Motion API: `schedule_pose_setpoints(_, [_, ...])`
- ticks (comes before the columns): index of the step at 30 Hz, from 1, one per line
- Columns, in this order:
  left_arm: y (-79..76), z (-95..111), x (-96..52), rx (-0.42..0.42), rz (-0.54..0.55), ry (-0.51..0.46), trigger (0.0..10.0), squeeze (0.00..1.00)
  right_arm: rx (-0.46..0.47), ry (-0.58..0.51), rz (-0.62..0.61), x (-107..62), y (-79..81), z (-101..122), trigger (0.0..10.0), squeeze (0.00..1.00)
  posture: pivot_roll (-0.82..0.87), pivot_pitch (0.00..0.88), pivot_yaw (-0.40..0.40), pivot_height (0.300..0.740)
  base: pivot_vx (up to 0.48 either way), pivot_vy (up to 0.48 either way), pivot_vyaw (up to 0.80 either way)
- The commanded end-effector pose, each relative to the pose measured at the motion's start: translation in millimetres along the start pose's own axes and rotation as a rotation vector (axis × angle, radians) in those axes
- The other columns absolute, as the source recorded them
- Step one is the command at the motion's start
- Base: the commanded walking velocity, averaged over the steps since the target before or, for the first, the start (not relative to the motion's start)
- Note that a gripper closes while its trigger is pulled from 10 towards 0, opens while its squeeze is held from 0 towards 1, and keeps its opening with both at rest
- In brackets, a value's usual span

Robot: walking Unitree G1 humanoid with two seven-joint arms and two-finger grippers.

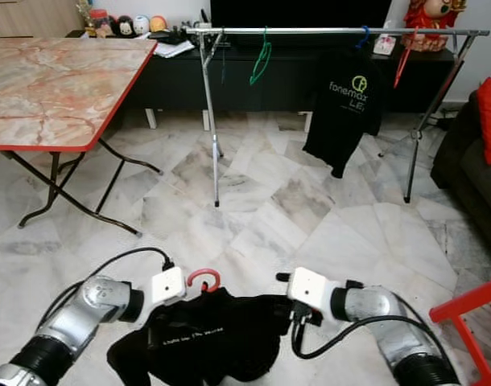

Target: Hang hanger

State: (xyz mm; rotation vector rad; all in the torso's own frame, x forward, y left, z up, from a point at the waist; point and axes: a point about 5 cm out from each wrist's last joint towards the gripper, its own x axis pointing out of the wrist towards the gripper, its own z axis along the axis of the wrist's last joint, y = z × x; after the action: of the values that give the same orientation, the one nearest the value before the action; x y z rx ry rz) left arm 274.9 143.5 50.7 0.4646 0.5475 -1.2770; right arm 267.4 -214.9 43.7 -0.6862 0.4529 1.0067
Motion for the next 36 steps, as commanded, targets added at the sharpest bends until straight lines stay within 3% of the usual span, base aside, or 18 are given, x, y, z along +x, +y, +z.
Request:
schedule_pose_setpoints(1, [7.5,13.6,-10.3,0.012,0.008,-0.067,0.0,0.00,-0.027,0.068,0.007,-5.1,1.4,-11.4,10.0,0.00,-0.12,0.000,-0.040,0.740,0.000,0.000,0.00])
schedule_pose_setpoints(9, [7.0,10.9,-24.6,-0.006,-0.056,-0.055,0.0,0.00,-0.009,0.108,0.001,-7.7,5.5,-21.9,10.0,0.00,-0.12,0.000,-0.037,0.740,0.000,0.000,0.00])
schedule_pose_setpoints(18, [0.6,15.3,-35.9,-0.050,-0.160,-0.107,0.0,0.00,-0.010,0.119,-0.015,-0.7,12.0,-25.3,10.0,0.00,-0.12,0.000,-0.029,0.740,0.000,0.000,0.00])
schedule_pose_setpoints(36, [-4.9,24.8,-38.3,-0.057,-0.230,-0.133,0.0,0.00,0.016,0.120,0.025,9.0,28.1,-30.7,10.0,0.00,-0.11,0.000,-0.020,0.740,0.000,0.000,0.00])
